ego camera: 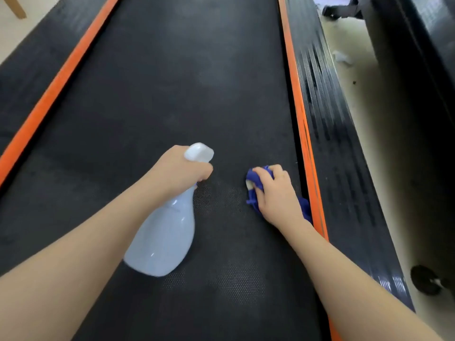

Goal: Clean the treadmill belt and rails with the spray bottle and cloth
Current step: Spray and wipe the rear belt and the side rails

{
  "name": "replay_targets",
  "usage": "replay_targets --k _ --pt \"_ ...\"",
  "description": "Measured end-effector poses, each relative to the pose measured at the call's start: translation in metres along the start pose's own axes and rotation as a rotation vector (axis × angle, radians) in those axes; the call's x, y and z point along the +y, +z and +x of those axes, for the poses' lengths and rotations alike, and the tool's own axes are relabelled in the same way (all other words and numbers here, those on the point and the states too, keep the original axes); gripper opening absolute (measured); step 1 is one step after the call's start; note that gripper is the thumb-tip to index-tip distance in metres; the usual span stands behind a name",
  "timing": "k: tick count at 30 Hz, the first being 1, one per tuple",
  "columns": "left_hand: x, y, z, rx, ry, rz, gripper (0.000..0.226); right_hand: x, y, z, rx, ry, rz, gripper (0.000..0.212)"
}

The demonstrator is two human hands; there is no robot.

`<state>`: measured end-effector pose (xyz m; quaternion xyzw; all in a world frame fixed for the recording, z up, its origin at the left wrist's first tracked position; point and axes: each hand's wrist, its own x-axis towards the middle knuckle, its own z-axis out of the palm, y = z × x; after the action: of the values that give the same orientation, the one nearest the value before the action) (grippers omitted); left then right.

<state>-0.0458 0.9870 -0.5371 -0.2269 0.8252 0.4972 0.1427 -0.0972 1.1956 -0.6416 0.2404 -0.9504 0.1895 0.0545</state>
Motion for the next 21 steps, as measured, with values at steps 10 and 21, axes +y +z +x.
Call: replay_targets --k 10,21 --pt "-0.044 -0.038 -0.03 0.104 -0.075 -0.103 0.046 -0.062 0.01 -0.013 -0.181 -0.375 0.01 0.033" --pt "-0.11 -0.107 -0.078 0.295 -0.207 -0.229 0.04 -0.237 0.076 0.002 -0.291 -0.721 0.106 0.038"
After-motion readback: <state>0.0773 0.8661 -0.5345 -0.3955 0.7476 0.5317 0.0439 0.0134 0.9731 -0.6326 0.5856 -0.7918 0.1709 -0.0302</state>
